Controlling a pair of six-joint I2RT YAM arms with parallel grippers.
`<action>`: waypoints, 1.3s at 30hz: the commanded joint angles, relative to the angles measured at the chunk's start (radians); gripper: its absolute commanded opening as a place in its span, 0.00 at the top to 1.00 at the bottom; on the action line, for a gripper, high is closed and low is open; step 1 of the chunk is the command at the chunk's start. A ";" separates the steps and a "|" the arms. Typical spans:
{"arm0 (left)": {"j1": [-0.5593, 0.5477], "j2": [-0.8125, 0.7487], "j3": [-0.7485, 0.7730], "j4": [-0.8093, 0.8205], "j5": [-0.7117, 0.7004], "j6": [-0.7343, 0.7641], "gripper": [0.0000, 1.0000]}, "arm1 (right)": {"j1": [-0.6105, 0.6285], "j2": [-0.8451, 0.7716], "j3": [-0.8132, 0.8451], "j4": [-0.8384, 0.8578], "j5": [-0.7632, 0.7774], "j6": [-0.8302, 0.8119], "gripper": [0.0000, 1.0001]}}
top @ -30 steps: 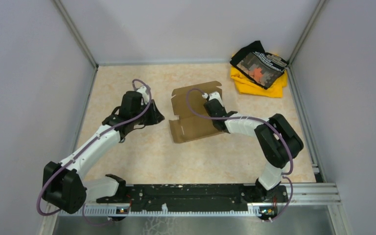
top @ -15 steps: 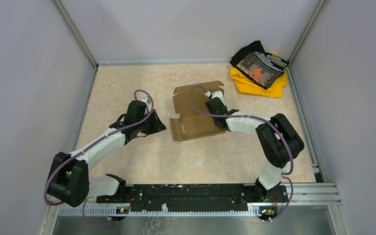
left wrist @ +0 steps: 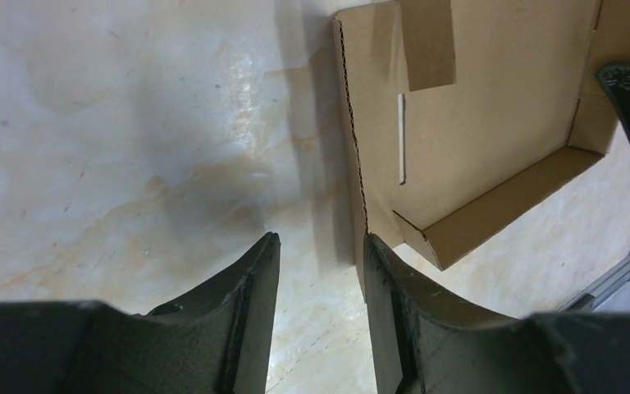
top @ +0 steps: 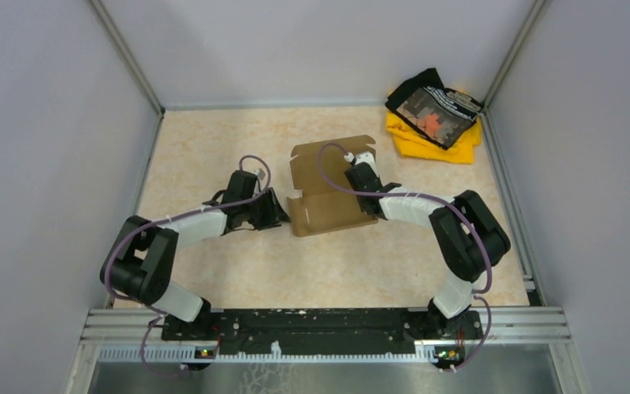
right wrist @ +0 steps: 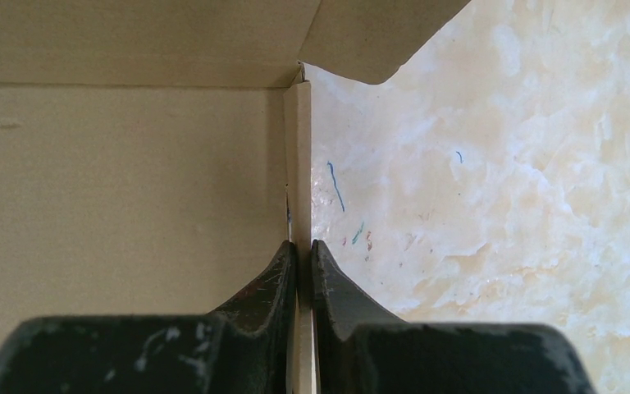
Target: Fold the paper box
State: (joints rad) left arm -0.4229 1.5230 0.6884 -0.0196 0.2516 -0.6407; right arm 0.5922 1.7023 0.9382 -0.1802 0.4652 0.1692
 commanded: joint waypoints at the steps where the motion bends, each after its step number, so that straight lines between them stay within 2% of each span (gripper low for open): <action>1: 0.001 0.032 0.018 0.106 0.060 -0.021 0.51 | -0.008 -0.019 0.002 -0.010 -0.030 0.013 0.95; 11: 0.001 0.059 0.016 0.176 0.101 -0.052 0.52 | -0.010 -0.013 -0.010 0.004 -0.036 0.013 0.95; 14: 0.001 -0.005 -0.025 0.192 0.065 -0.061 0.52 | -0.011 -0.014 -0.011 0.002 -0.036 0.013 0.95; 19: 0.003 -0.131 -0.061 0.131 -0.040 -0.051 0.41 | -0.014 -0.019 -0.013 0.004 -0.040 0.013 0.95; 23: 0.003 -0.216 -0.092 0.098 -0.104 -0.053 0.40 | -0.014 -0.020 -0.014 0.005 -0.045 0.013 0.95; 27: 0.003 -0.212 -0.109 0.071 -0.141 -0.052 0.47 | -0.014 -0.021 -0.017 0.010 -0.049 0.015 0.95; 30: 0.003 -0.162 -0.104 0.064 -0.127 -0.051 0.62 | -0.014 -0.022 -0.021 0.014 -0.054 0.015 0.95; 32: 0.003 -0.128 -0.101 0.076 -0.105 -0.055 0.67 | -0.014 -0.022 -0.023 0.016 -0.057 0.016 0.95; 39: 0.003 -0.020 -0.059 0.115 -0.084 -0.054 0.66 | -0.014 -0.019 -0.026 0.024 -0.060 0.015 0.95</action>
State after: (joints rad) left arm -0.4229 1.4593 0.5941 0.0677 0.1482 -0.6960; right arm 0.5858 1.7000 0.9298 -0.1581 0.4500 0.1692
